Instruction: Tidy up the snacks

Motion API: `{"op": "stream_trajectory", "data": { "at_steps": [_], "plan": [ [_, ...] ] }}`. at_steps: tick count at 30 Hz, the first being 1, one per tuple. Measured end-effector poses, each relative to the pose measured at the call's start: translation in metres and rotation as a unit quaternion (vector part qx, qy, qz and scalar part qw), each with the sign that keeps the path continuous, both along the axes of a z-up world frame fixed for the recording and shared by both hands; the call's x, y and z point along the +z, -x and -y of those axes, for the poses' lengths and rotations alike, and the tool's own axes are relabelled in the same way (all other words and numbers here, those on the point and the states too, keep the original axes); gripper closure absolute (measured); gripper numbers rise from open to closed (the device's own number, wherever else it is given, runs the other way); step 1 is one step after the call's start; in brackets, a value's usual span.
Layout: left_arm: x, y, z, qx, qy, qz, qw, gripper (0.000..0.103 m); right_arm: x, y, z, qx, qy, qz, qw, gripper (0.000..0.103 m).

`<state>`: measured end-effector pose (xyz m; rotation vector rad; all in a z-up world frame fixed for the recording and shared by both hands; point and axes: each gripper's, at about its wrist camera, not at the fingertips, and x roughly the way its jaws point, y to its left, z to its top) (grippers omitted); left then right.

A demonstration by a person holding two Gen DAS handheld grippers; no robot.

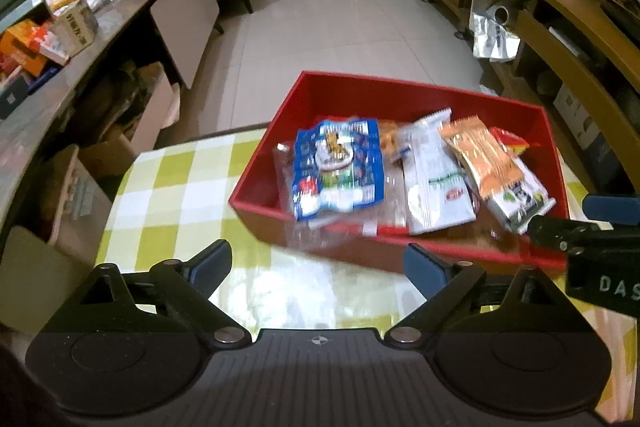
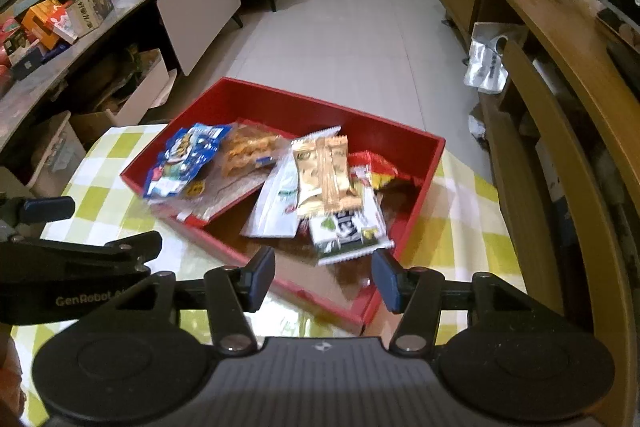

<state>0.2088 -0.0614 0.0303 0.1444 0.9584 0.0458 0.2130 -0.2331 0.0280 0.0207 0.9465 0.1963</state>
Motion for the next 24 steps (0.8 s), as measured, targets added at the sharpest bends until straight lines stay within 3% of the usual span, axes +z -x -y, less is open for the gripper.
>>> {"op": "stream_trajectory", "data": {
  "at_steps": [7,12,20,24],
  "plan": [
    [0.003,0.022,-0.002,0.001,-0.004,0.001,1.0,0.007,0.0,0.025,-0.007,0.009,0.011,-0.006,1.0,0.042],
    [0.0,0.039,0.0,-0.002,-0.035,0.003,0.9994,0.007,0.0,0.038,-0.01,0.015,0.015,-0.011,1.0,0.042],
    [0.003,0.061,-0.007,0.002,-0.019,0.003,0.9998,0.007,-0.001,0.062,-0.019,0.024,0.018,-0.014,0.999,0.042],
    [0.002,0.072,-0.006,-0.004,-0.014,0.001,0.9999,0.007,0.0,0.073,-0.02,0.023,0.017,-0.013,1.0,0.036]
  ]
}}
